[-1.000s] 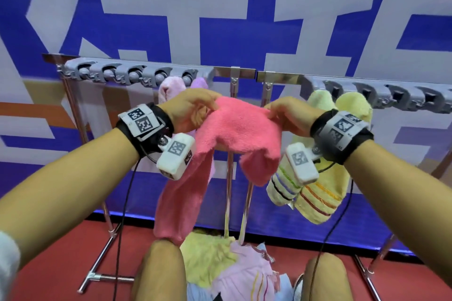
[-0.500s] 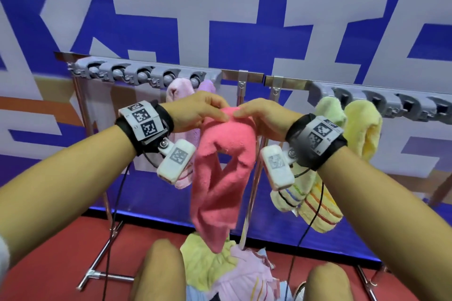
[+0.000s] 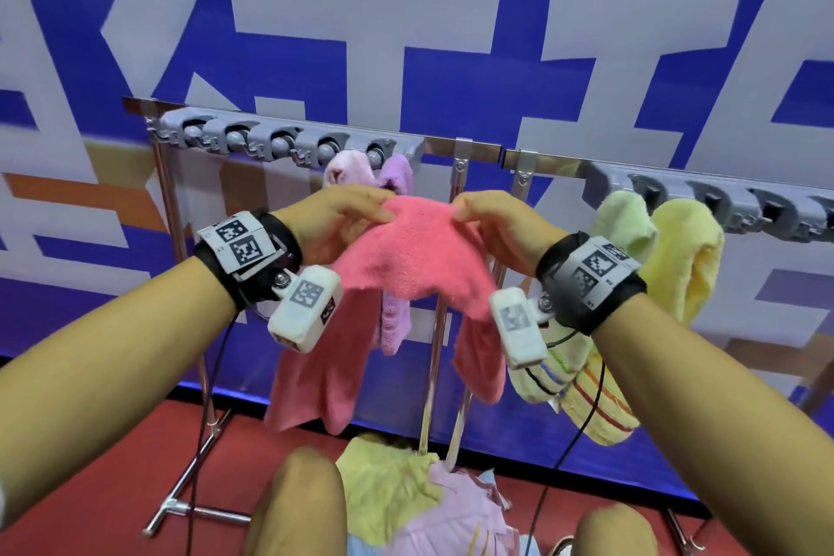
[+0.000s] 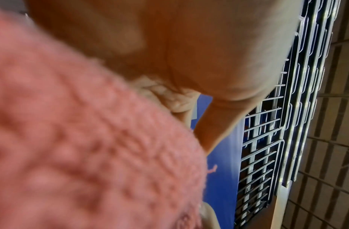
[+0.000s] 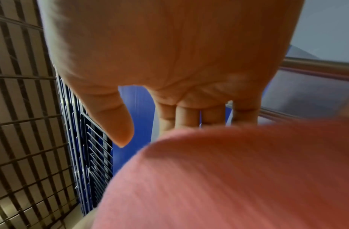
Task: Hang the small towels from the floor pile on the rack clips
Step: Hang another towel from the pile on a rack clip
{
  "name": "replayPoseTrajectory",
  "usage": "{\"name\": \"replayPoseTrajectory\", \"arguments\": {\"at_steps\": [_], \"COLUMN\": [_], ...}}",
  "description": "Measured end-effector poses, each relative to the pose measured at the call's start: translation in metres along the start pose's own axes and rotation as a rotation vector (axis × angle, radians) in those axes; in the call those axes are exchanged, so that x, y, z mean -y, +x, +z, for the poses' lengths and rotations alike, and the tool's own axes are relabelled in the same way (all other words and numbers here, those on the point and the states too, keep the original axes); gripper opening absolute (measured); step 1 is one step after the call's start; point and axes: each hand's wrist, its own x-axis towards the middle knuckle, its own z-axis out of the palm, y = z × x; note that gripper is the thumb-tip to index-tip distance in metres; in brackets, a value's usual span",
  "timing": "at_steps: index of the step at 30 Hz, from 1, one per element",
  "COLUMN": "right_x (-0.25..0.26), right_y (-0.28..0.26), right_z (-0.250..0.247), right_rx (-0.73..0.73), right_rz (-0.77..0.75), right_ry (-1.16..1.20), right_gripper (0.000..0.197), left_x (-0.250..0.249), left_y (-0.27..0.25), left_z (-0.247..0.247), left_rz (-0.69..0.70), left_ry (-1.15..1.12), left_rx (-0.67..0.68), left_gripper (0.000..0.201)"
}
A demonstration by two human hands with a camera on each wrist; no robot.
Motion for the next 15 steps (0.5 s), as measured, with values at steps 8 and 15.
{"name": "replayPoseTrajectory", "arguments": {"at_steps": [8,15], "right_x": [-0.001,-0.003], "right_y": [0.017,0.040], "right_z": [0.037,0.065], "right_rx": [0.139,0.115], "right_rz": [0.104,-0.013], "right_ry": [-0.065,0.048], "right_gripper": [0.028,0.019], "left_x": [-0.003,-0.005], "left_y": [-0.006,-0.020], "left_z": [0.007,-0.014], "left_rz": [0.037,0.118], "left_ry": [0.041,-0.015], "left_rx": [0.016,-0.146], "left_gripper": [0.022,0.021]}}
